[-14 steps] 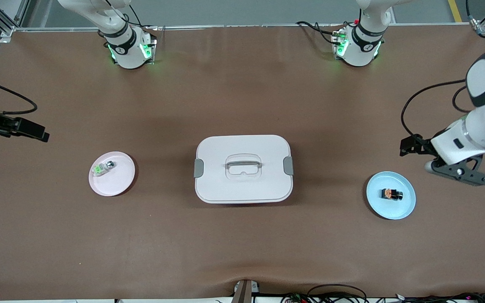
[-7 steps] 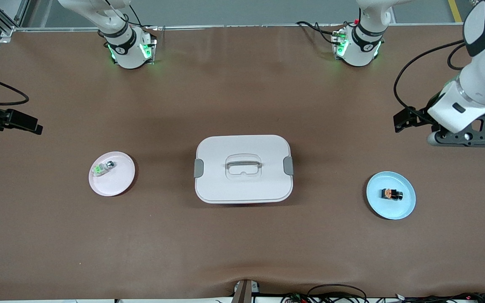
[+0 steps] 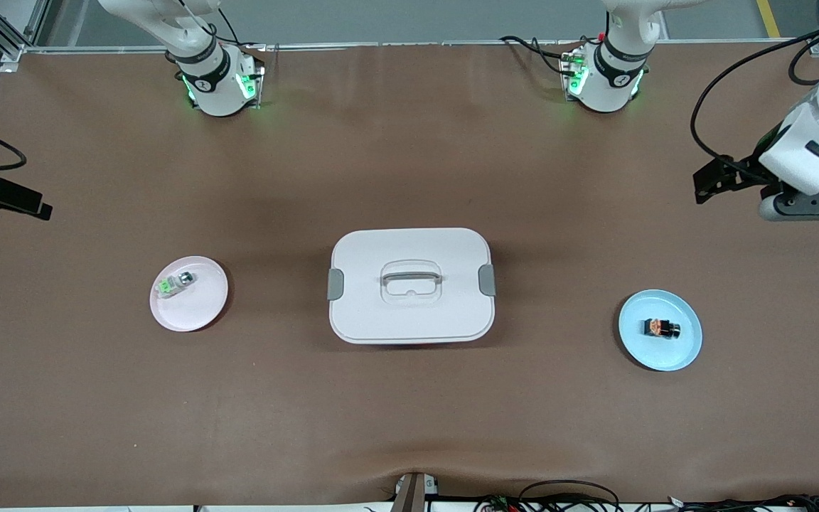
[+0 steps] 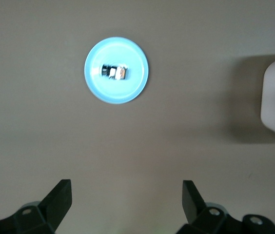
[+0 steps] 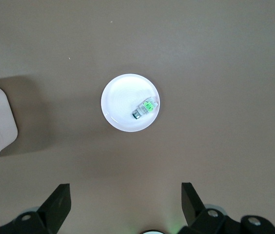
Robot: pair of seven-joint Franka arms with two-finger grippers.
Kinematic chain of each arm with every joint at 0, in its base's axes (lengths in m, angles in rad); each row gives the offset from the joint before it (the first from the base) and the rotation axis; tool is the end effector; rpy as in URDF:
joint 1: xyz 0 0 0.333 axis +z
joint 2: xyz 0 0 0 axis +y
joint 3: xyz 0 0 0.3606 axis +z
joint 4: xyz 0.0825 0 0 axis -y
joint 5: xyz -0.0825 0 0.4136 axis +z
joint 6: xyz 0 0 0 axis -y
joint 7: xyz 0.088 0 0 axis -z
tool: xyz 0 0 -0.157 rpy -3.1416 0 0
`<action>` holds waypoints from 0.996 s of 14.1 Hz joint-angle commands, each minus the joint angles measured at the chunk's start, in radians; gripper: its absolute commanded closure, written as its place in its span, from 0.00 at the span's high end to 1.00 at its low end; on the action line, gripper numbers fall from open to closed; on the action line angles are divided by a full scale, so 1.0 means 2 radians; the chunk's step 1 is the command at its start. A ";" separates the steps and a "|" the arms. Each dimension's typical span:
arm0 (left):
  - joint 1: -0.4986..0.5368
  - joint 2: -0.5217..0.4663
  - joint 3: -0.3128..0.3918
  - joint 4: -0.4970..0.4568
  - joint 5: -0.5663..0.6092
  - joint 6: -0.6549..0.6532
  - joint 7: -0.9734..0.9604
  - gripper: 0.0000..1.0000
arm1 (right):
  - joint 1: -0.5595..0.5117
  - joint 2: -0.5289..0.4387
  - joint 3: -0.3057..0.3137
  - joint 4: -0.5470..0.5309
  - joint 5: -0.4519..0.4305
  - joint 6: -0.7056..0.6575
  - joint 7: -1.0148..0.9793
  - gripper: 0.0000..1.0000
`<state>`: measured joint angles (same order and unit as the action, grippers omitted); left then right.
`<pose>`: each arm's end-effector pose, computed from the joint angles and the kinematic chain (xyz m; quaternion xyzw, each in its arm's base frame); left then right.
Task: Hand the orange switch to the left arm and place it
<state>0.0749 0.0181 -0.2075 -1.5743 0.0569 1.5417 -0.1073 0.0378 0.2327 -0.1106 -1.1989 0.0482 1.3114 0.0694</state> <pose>0.5803 -0.0672 0.6048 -0.9993 0.0126 0.0218 0.0294 0.6293 -0.0278 0.6383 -0.9960 0.0654 0.0594 0.0109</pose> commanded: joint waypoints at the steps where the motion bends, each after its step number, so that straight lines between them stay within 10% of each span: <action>1: -0.046 -0.027 0.035 -0.017 0.000 -0.014 0.003 1.00 | -0.008 -0.051 0.004 -0.072 0.007 0.028 -0.006 1.00; 14: -0.067 -0.059 0.054 -0.051 0.001 0.026 0.001 1.00 | -0.019 -0.173 0.002 -0.266 0.007 0.145 -0.021 1.00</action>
<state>-0.0562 -0.0765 -0.1015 -1.6558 0.0565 1.5776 -0.1094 0.0190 -0.0493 -0.1154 -1.6542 0.0500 1.5651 0.0448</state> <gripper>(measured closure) 0.000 0.000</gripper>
